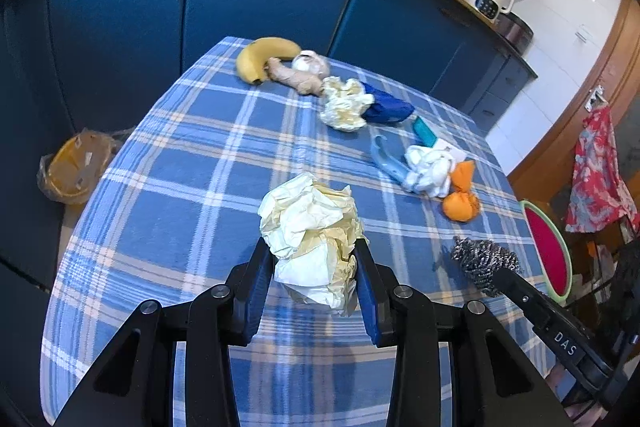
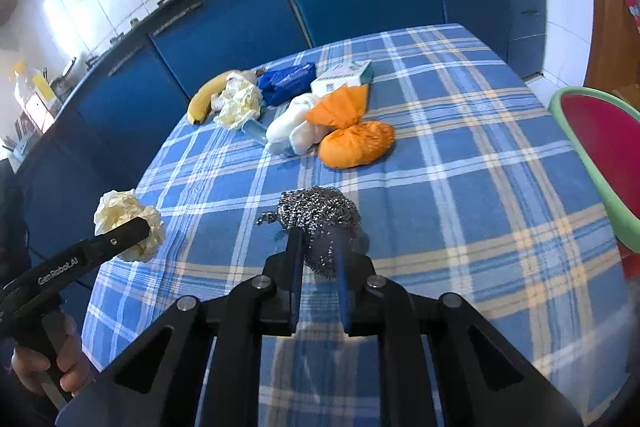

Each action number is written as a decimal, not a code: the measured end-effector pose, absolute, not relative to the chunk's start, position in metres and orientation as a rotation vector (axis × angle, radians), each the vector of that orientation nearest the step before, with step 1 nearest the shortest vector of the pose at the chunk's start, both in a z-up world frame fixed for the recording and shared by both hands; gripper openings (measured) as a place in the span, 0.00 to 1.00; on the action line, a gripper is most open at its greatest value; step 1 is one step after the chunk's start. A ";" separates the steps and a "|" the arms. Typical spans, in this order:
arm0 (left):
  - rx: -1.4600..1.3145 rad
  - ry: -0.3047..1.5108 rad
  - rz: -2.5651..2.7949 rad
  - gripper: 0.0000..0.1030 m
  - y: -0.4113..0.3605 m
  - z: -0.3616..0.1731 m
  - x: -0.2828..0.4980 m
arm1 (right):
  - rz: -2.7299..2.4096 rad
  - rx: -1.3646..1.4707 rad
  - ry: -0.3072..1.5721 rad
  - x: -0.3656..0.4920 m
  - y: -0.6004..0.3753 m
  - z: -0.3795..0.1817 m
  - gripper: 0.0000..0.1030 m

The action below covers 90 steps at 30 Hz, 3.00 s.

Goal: Collect trash
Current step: 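Grasp the steel wool scrubber with the right tool while the left tool holds the paper, then carry the paper and steel wool with both tools over the red bucket, then open both tools to drop the paper and steel wool into the bucket, then move both open tools back over the tablecloth items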

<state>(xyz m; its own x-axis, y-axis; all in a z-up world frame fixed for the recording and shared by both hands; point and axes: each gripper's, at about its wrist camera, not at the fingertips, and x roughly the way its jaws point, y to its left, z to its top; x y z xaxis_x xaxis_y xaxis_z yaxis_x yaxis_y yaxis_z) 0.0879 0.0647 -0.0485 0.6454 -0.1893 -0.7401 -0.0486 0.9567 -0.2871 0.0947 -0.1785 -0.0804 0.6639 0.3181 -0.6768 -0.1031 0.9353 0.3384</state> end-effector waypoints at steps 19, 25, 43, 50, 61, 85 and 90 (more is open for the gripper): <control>-0.192 0.886 -0.272 0.40 -0.022 -0.025 0.091 | 0.100 0.402 0.639 0.053 -0.279 -0.047 0.12; -0.163 0.897 -0.320 0.40 -0.051 -0.021 0.101 | 0.028 0.434 0.600 0.048 -0.317 -0.038 0.12; -0.029 0.908 -0.438 0.40 -0.148 -0.016 0.128 | -0.191 0.550 0.603 0.048 -0.433 -0.063 0.12; 0.027 0.932 -0.478 0.40 -0.193 -0.025 0.141 | -0.218 0.586 0.632 0.057 -0.459 -0.083 0.15; 0.104 0.961 -0.568 0.40 -0.263 -0.038 0.149 | -0.244 0.650 0.624 0.049 -0.493 -0.096 0.23; 0.250 0.969 -0.620 0.59 -0.345 -0.055 0.154 | -0.276 0.689 0.586 0.016 -0.516 -0.098 0.30; 0.223 0.962 -0.603 0.59 -0.330 -0.048 0.152 | -0.260 0.681 0.586 0.016 -0.511 -0.092 0.32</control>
